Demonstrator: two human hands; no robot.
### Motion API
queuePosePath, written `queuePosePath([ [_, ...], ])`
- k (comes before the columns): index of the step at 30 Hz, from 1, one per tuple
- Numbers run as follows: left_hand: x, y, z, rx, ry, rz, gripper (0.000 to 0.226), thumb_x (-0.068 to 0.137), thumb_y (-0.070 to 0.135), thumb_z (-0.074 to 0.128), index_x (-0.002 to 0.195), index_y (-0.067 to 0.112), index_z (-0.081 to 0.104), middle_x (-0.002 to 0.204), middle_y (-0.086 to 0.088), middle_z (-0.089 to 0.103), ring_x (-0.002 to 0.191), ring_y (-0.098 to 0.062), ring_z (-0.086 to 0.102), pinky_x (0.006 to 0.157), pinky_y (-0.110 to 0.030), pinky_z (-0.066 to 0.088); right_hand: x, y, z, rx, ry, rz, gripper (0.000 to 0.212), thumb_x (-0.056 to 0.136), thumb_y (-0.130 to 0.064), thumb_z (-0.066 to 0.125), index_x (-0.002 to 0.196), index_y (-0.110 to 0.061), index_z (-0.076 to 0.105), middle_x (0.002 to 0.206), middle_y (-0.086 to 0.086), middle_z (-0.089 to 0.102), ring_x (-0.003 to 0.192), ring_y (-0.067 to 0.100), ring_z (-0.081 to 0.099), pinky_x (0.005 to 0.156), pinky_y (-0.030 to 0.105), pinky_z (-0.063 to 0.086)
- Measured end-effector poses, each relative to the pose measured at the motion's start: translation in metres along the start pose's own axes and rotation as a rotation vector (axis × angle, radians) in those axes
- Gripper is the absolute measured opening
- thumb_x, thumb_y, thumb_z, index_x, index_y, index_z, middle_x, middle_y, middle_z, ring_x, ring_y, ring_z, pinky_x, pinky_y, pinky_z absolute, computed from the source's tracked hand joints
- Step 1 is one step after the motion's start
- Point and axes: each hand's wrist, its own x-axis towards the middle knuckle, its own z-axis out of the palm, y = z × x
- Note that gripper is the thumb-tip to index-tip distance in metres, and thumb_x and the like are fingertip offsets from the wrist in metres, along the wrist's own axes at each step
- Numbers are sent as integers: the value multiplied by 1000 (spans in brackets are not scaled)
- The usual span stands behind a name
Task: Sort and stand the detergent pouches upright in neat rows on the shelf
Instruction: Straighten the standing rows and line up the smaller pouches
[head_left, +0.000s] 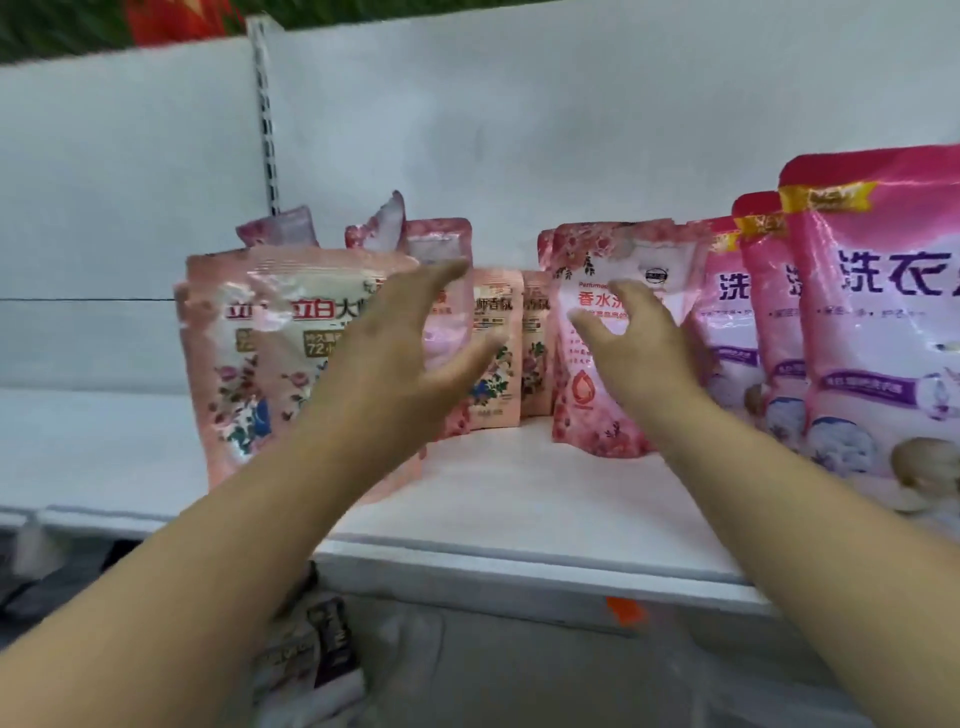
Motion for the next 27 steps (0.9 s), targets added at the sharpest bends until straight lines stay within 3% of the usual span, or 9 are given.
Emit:
queuePosePath([
  [3,-25,-29,-29,100,349,-44,72,68,58,54,126,17,46,131,-5,42,118,-12,35,102,-28,26,-11,-29,19,275,-270,-15,46,92,-36,50,132,-13,46,134,1,50,116,13,46,94,26,35],
  [6,-29,-55,-33,133,398,-324,110,49,72,60,139,19,23,146,-9,19,138,-20,15,113,-34,13,-7,-48,44,492,-413,164,57,90,-46,49,136,-15,40,142,5,42,125,23,43,101,39,36],
  [8,-22,-65,-27,132,313,-476,116,55,68,71,143,21,10,152,-6,7,142,-18,2,115,-37,7,2,-51,60,532,-356,306,59,89,-47,49,138,-16,38,144,6,39,127,29,41,97,41,36],
  [10,-18,-70,-17,201,263,-564,110,64,65,64,144,19,5,154,-4,-1,142,-17,-6,115,-38,2,12,-44,75,597,-263,445,50,91,-38,53,133,-14,44,136,7,47,119,29,47,85,36,38],
  [15,-27,-81,2,300,301,-567,102,71,68,51,144,10,10,153,-4,5,142,-18,-3,114,-36,0,28,-17,115,687,-277,470,48,86,-23,63,129,-8,50,84,2,60,65,14,51,62,26,41],
  [20,-27,-88,2,287,370,-533,92,66,67,49,134,9,30,145,-6,22,137,-19,11,112,-37,9,37,-10,121,625,-174,430,31,92,-14,54,122,-12,60,118,5,63,73,17,57,65,27,48],
  [22,-28,-89,2,305,370,-532,85,71,63,54,132,8,31,145,-6,23,137,-19,11,112,-38,10,36,-12,117,622,-165,415,29,94,-16,50,121,-12,59,103,0,63,78,16,61,59,22,43],
  [24,-28,-91,1,302,357,-533,85,72,62,54,133,7,30,146,-7,22,138,-20,11,113,-39,10,32,-16,113,611,-172,423,29,96,-19,46,120,-10,59,84,-2,58,65,11,54,50,19,37],
  [27,-27,-92,0,274,320,-547,97,64,69,45,136,7,26,147,-7,19,139,-20,9,113,-41,8,22,-18,101,584,-169,456,27,93,-7,41,115,-6,58,77,3,53,58,17,51,47,20,45],
])
